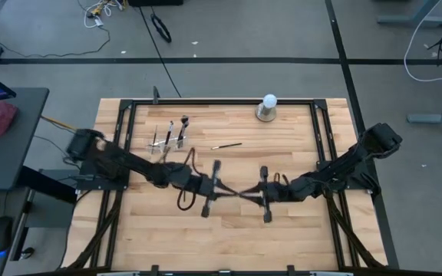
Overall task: Put items in baskets/containers
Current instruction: Put the black eyeshadow brush into the middle section of the transparent organizer
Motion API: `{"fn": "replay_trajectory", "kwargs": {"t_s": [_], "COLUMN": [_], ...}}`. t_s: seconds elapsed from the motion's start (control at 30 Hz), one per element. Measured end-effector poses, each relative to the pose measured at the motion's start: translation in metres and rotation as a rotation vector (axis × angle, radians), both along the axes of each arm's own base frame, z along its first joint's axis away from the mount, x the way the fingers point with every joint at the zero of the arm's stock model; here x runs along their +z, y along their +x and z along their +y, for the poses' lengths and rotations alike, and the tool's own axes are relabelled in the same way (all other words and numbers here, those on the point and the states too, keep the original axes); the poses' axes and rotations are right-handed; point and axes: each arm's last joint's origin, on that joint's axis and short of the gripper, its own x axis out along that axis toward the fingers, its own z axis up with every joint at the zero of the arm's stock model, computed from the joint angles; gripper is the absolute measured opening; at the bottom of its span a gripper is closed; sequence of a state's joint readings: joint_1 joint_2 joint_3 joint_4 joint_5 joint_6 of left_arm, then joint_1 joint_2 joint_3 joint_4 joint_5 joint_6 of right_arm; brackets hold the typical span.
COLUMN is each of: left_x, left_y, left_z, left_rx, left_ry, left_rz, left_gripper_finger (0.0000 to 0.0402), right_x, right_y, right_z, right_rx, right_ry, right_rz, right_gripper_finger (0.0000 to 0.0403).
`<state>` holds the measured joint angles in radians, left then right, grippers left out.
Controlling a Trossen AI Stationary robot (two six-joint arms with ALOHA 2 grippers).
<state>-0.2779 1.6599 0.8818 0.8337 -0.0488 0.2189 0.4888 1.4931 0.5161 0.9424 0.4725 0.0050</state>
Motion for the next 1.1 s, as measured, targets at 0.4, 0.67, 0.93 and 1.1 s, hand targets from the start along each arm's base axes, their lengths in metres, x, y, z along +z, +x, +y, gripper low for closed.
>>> {"fn": "replay_trajectory", "kwargs": {"t_s": [0.4, 0.67, 0.93, 1.1], "left_x": [0.060, 0.056, 0.006, -0.017], "left_y": [-0.118, -0.148, -0.158, -0.163], "left_z": [0.102, 0.157, 0.180, 0.183], "left_rx": [0.834, 1.063, 1.101, 1.094], "left_ry": [-0.060, -0.134, -0.258, -0.333], "left_rz": [0.491, 0.618, 0.714, 0.736], "left_gripper_finger": [0.0009, 0.0010, 0.0010, 0.0015], "right_x": [-0.008, -0.008, -0.008, -0.008], "right_y": [-0.005, -0.005, -0.005, -0.005], "right_z": [-0.008, -0.008, -0.008, -0.008], "right_rx": [-0.196, -0.192, -0.176, -0.176], "right_ry": [0.033, 0.036, 0.049, 0.050], "right_rz": [0.120, 0.115, 0.118, 0.120], "right_gripper_finger": [0.0129, 0.0121, 0.0112, 0.0111]}}
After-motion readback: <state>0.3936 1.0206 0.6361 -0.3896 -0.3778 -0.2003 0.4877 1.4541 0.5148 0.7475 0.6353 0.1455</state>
